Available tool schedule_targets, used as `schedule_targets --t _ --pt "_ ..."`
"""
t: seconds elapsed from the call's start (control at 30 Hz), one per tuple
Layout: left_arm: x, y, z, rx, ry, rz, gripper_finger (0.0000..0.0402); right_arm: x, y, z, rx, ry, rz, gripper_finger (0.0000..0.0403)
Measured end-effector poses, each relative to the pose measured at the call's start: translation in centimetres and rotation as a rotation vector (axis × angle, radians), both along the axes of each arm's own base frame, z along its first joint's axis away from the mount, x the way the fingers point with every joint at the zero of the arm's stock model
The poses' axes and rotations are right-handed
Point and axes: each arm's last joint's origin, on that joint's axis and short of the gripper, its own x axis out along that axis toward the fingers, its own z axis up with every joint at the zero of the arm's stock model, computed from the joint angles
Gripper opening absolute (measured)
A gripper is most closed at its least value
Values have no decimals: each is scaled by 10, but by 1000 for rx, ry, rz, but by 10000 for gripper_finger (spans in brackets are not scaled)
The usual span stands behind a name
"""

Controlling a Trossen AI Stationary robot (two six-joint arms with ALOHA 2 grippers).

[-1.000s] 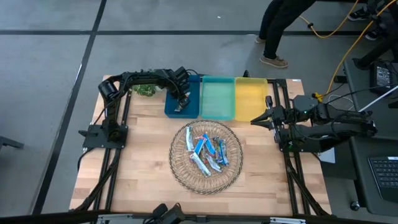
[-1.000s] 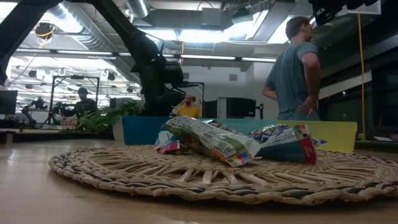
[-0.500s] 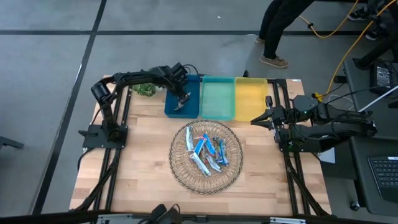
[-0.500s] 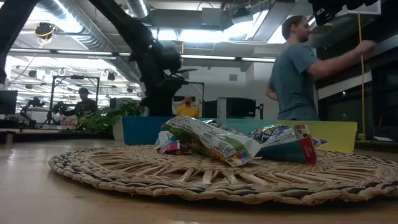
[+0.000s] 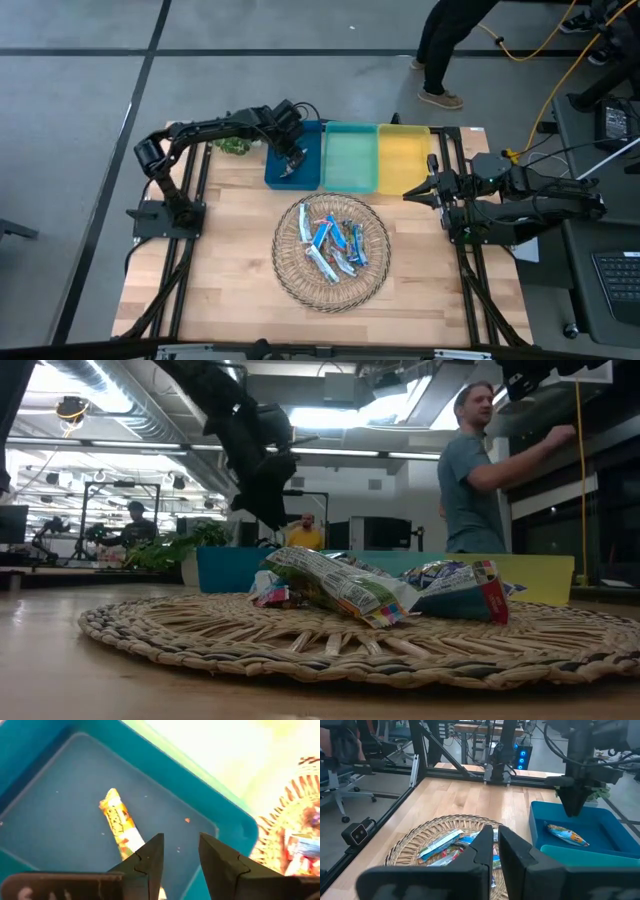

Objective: Pick and place Granola Bars by type
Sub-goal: Put the yellow granola bar into the blue bin

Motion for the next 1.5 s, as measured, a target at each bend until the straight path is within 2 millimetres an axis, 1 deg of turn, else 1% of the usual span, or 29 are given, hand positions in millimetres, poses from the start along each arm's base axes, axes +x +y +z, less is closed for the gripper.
schedule_targets --t 0.13,0.3,0.47,0.6,0.73,0.87,1.07,1.2,1.33,1.5 --pt "-2 -14 15 -5 -34 -48 114 0 0 0 0 0 0 32" --pt "-11 -41 50 18 -122 -121 114 0 0 0 1 0 4 32" --pt "-27 -74 89 60 -236 -173 114 0 0 0 1 0 3 32" --pt "-42 -100 115 73 -333 -207 114 0 0 0 1 0 3 32" --pt "-59 -122 136 75 -418 -235 114 0 0 0 1 0 3 32" --pt "-75 -143 152 78 -486 -290 114 0 0 0 1 0 3 32" --pt "-93 -170 163 67 -538 -401 114 0 0 0 1 0 2 32" --pt "-96 -185 165 49 -546 -472 114 0 0 0 1 0 2 32" --pt "-94 -199 161 1 -510 -522 114 0 0 0 0 0 2 32" --pt "-84 -215 146 -54 -408 -579 114 0 0 0 -1 0 -2 32"
